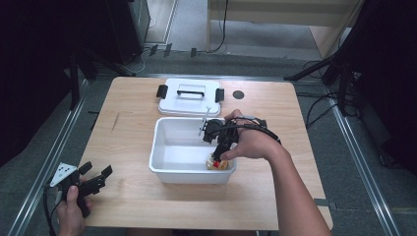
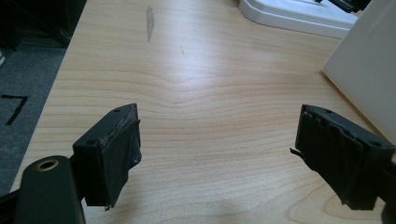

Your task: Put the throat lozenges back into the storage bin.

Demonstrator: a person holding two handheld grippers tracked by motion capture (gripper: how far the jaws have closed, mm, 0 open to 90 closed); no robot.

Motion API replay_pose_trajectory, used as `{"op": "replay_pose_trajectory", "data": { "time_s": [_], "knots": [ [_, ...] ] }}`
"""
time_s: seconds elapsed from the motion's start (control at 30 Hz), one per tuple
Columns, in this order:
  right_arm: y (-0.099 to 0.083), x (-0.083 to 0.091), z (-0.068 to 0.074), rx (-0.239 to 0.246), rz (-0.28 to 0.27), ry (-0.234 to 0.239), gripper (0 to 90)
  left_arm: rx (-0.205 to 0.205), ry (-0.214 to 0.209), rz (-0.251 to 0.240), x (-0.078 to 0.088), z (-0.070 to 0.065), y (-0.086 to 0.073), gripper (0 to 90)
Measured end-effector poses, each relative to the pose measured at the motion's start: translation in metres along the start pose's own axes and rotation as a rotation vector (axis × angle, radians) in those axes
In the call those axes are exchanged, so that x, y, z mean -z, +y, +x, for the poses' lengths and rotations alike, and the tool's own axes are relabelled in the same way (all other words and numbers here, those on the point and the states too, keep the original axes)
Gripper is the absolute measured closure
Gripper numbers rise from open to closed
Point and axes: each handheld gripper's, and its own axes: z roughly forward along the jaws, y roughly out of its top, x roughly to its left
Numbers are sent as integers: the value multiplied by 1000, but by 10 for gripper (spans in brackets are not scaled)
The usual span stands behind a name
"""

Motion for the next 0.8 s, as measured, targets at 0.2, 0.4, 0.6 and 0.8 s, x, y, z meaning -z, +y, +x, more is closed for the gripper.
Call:
{"op": "replay_pose_trajectory", "data": {
  "time_s": [0.2, 0.4, 0.6, 0.8],
  "knots": [
    [-12, 24, -5, -47, -39, -22, 255, 1, 0, -3, 0, 0, 0, 147],
    [-39, 42, -15, -122, -65, -41, 230, 2, 0, -4, 0, 0, 0, 147],
    [-68, 52, -21, -180, -77, -45, 204, 0, 2, 0, 0, -1, 0, 147],
    [-95, 50, -23, -232, -68, -60, 189, 0, 2, 0, 0, -1, 0, 147]
  ]
}}
